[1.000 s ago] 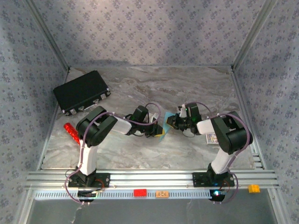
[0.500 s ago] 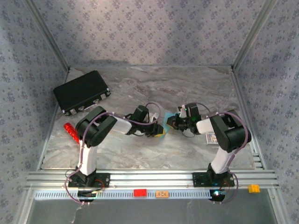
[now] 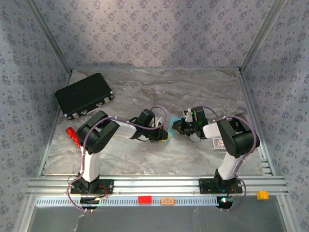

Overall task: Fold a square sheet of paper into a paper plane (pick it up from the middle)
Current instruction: Fold the wing for the fifth time at the center of the table.

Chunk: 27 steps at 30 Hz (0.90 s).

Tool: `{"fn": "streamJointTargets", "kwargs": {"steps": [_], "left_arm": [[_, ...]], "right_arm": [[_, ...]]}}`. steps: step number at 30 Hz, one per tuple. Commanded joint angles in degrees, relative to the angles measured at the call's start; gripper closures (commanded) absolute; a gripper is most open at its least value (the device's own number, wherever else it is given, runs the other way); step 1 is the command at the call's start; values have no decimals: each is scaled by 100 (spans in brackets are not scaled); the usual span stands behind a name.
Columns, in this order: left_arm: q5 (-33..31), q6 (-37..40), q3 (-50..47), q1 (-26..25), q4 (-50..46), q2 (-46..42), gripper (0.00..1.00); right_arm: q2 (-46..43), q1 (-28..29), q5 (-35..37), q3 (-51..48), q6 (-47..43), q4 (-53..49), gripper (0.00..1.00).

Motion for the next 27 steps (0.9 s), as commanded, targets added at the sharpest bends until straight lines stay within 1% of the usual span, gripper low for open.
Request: {"fn": "streamJointTargets", "kwargs": {"steps": [1, 2, 4, 9, 12, 15, 17, 19, 21, 24, 25, 27], "left_arm": [[-76, 276, -166, 25, -955, -95, 94], [-38, 289, -156, 24, -993, -100, 91], [-17, 354, -169, 16, -1115, -149, 89], [-12, 504, -184, 10, -1419, -255, 88], [28, 524, -218, 12, -1419, -274, 97], [42, 546, -200, 15, -1521, -251, 100], [66, 566, -237, 12, -1553, -252, 100], [76, 611, -224, 15, -1652, -258, 96], [70, 658, -255, 12, -1729, -298, 89], [33, 754, -318, 17, -1869, -371, 87], [27, 783, -348, 10, -1891, -389, 88], [10, 785, -423, 13, -1870, -410, 96]], "right_arm": [[219, -57, 522, -65, -202, -760, 91], [219, -53, 522, -65, -202, -773, 91], [219, -53, 535, -62, -214, -791, 91], [236, -48, 543, -31, -230, -852, 91], [247, -46, 548, -12, -234, -861, 92], [254, -51, 548, -10, -236, -875, 92], [246, -46, 559, -3, -236, -887, 92], [256, -44, 557, 5, -241, -891, 92], [263, -49, 557, 15, -238, -913, 92], [257, -51, 569, 32, -253, -938, 92], [262, -44, 566, 40, -254, -947, 92], [263, -44, 582, 37, -262, -949, 92]]}}
